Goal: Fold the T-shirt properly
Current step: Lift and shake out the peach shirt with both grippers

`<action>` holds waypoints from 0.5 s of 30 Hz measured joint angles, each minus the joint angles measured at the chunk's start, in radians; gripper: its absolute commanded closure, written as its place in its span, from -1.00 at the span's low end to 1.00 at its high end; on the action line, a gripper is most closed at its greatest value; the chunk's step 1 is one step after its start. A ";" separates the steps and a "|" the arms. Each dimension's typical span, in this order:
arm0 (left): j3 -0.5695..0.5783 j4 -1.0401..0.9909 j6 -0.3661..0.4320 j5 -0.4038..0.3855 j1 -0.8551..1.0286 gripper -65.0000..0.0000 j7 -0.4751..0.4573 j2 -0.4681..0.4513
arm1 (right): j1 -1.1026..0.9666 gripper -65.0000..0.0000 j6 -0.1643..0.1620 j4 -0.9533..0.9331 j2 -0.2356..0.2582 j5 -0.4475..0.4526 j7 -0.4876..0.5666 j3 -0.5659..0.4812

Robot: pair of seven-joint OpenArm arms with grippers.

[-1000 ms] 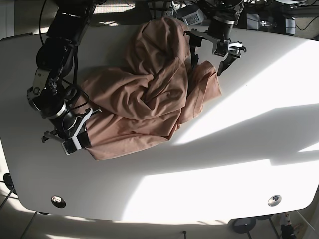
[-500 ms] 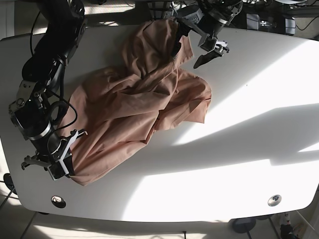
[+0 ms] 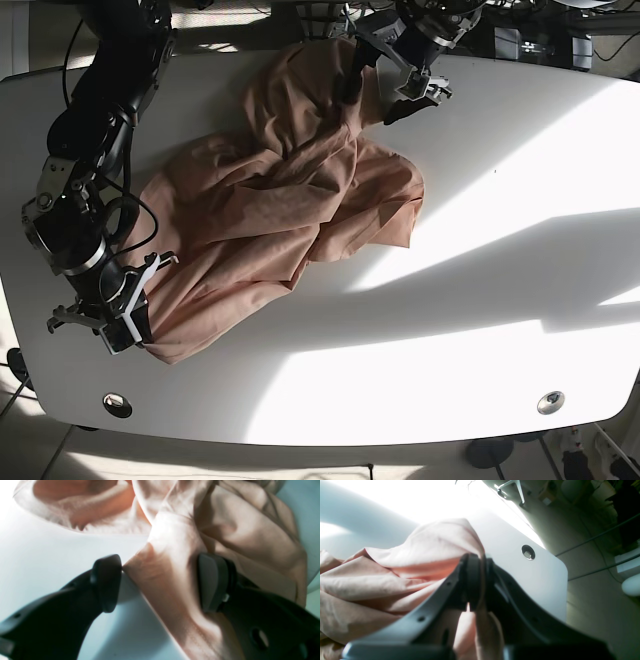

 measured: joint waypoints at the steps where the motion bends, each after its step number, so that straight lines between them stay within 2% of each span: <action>1: 0.000 -0.015 0.002 -0.004 -0.003 0.03 -0.018 0.001 | -0.003 0.93 0.000 0.000 0.000 0.000 0.000 0.000; 4: -0.006 -0.049 0.008 -0.018 -0.027 0.98 -0.037 0.000 | -0.018 0.93 0.000 0.000 0.000 0.000 0.002 0.000; 7: -0.008 -0.062 -0.023 -0.048 -0.095 1.00 0.061 0.000 | -0.019 0.93 0.000 0.000 0.000 0.000 0.003 0.003; 10: -0.058 -0.042 -0.063 -0.079 -0.089 1.00 0.089 0.007 | -0.019 0.93 0.000 0.000 0.000 0.000 0.002 0.005; 12: -0.113 0.018 -0.115 -0.076 -0.079 1.00 0.171 0.003 | -0.016 0.93 0.000 0.000 0.000 0.000 0.002 0.005; 15: -0.215 0.074 -0.126 -0.078 -0.070 1.00 0.176 0.002 | 0.011 0.93 -0.006 0.000 -0.003 -0.001 -0.002 0.045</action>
